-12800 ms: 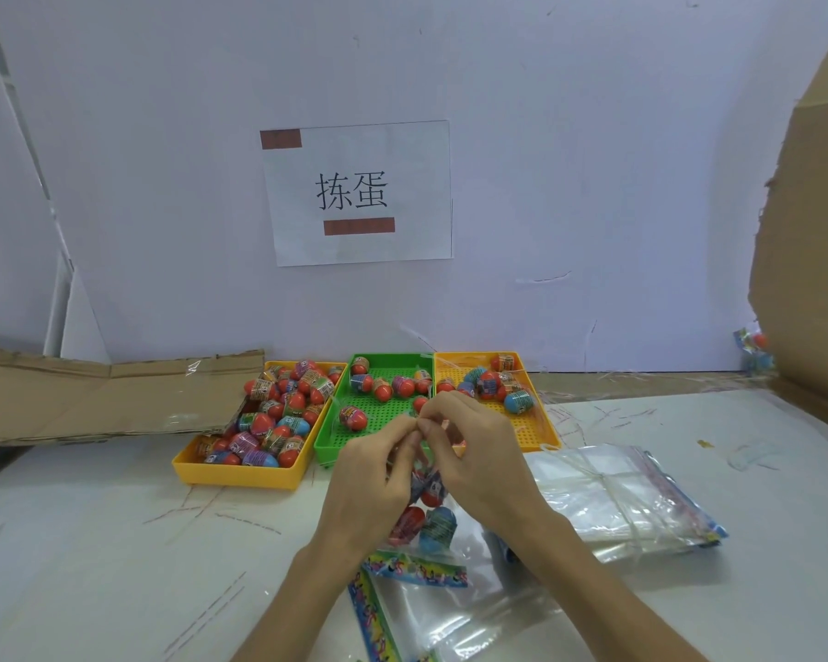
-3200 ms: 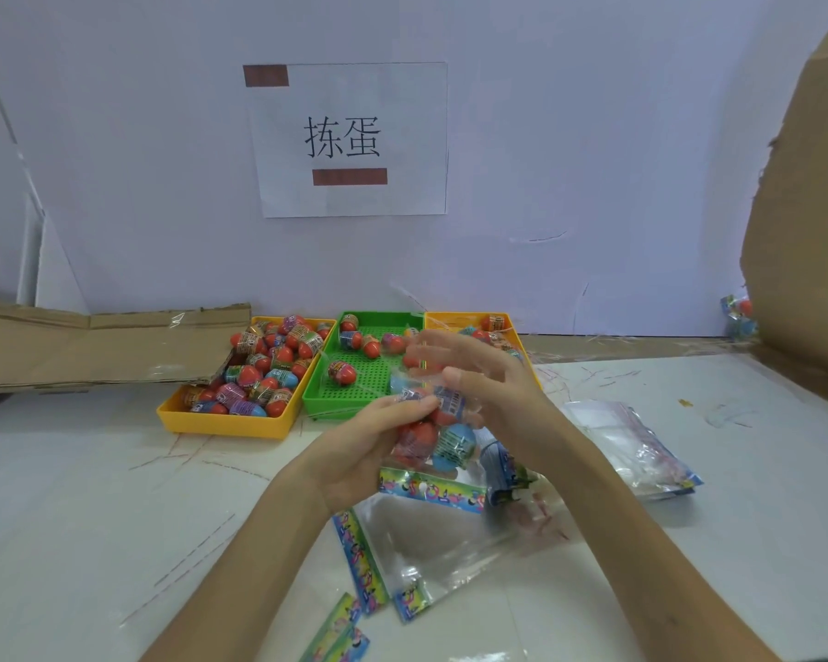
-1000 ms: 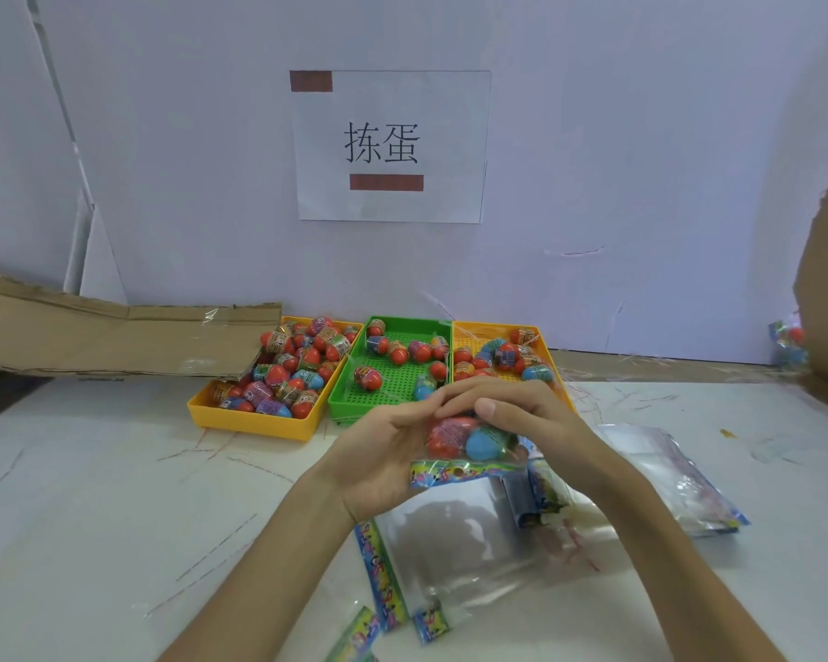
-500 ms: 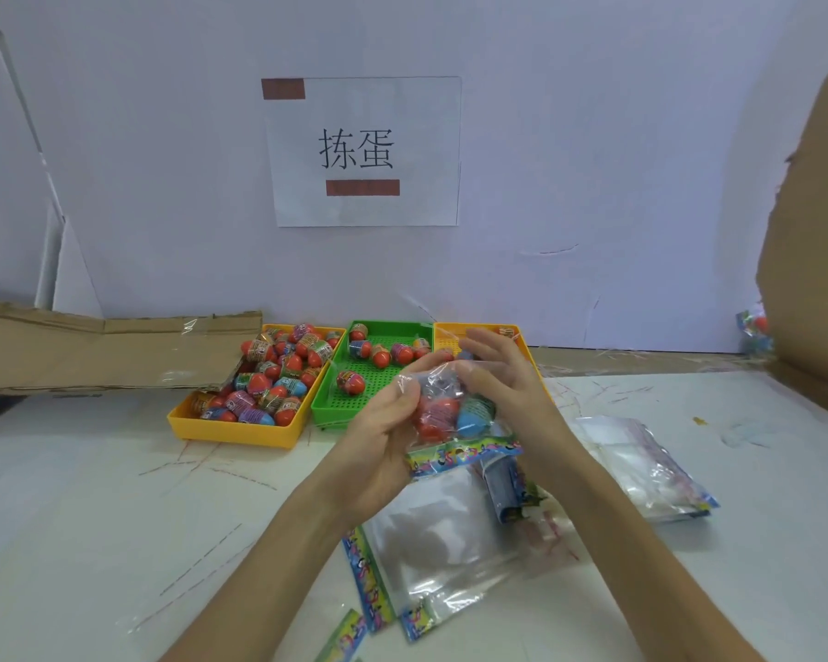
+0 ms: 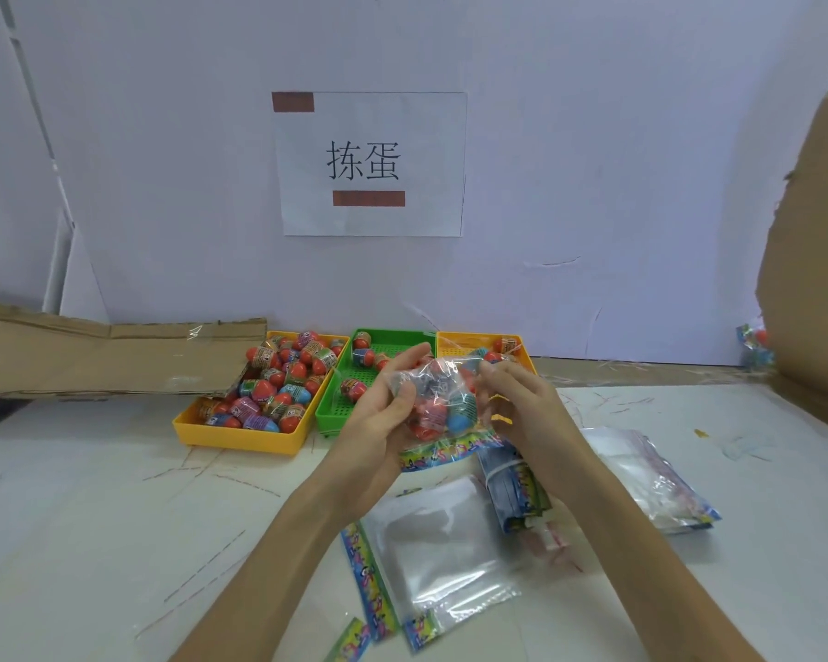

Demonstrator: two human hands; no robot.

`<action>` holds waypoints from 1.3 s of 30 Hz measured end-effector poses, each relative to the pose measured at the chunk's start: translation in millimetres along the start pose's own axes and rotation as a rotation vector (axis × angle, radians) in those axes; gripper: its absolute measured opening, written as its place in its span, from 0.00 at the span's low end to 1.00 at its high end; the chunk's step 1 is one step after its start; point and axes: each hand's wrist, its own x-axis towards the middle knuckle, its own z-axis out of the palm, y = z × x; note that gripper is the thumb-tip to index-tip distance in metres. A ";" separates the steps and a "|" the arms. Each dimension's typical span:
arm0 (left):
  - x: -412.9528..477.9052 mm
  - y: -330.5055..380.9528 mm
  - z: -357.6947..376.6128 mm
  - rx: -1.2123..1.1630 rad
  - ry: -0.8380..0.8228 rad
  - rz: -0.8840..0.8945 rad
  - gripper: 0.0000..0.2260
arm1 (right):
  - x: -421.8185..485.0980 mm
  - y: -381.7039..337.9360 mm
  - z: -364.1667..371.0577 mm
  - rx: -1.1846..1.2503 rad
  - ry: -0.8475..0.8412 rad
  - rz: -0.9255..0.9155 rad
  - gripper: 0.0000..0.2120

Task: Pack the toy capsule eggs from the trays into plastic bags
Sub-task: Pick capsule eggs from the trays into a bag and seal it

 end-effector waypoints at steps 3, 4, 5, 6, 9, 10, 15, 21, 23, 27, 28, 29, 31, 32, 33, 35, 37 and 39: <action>0.1 -1.3 1.2 0.021 -0.006 0.004 0.21 | -0.2 -0.4 -2.4 -0.012 0.000 -0.038 0.15; 0.8 -1.9 1.1 0.023 0.002 0.008 0.21 | -0.4 -1.7 -2.7 -0.010 -0.001 -0.041 0.16; 1.5 -2.6 0.8 0.024 0.016 0.012 0.21 | -0.1 -2.6 -3.1 -0.005 -0.006 -0.044 0.17; 2.1 -3.2 0.7 0.027 0.035 0.017 0.20 | -0.1 -3.6 -3.2 0.007 -0.014 -0.046 0.18; 4.2 -5.8 -0.3 0.068 0.092 0.040 0.17 | -1.0 -7.2 -2.1 0.071 -0.048 -0.043 0.19; 4.6 -6.3 -0.5 0.084 0.105 0.046 0.16 | -1.6 -7.8 -2.1 0.089 -0.059 -0.037 0.19; 4.7 -7.5 -0.6 0.123 0.123 0.053 0.13 | -3.1 -10.3 -0.7 0.209 -0.090 0.052 0.21; 4.3 -6.5 0.7 0.054 0.134 0.057 0.15 | -5.8 -13.0 0.9 0.244 -0.092 0.124 0.21; 3.8 -5.2 0.3 0.022 0.132 0.055 0.17 | -6.7 -13.4 1.9 0.198 -0.071 0.112 0.21; 3.1 -3.6 1.1 -0.025 0.150 0.058 0.16 | -6.3 -12.1 2.3 0.137 -0.038 0.091 0.22; 2.7 -3.3 1.8 -0.037 0.155 0.057 0.17 | -5.6 -10.9 1.9 0.123 -0.038 0.078 0.23; 2.4 -3.2 2.4 -0.049 0.159 0.055 0.17 | -5.2 -10.5 2.8 0.109 -0.038 0.065 0.23; 2.0 -3.0 2.6 -0.070 0.169 0.051 0.15 | -4.7 -8.5 4.4 0.070 -0.057 0.051 0.23; 1.9 -3.0 2.2 -0.080 0.172 0.049 0.14 | -3.8 -6.4 4.6 0.059 -0.077 0.053 0.24; 1.8 -2.9 1.9 -0.089 0.173 0.044 0.14 | -3.8 -5.8 5.4 0.056 -0.087 0.061 0.25; 1.4 -2.5 1.9 -0.115 0.170 0.033 0.14 | -3.1 -4.1 4.7 0.080 -0.094 0.095 0.25; 0.7 -1.8 2.6 -0.143 0.156 0.024 0.14 | -2.7 -3.4 4.5 0.158 -0.111 0.139 0.19; -0.9 -0.5 3.2 -0.173 0.128 0.019 0.16 | -5.9 -5.8 8.9 0.272 -0.136 0.192 0.07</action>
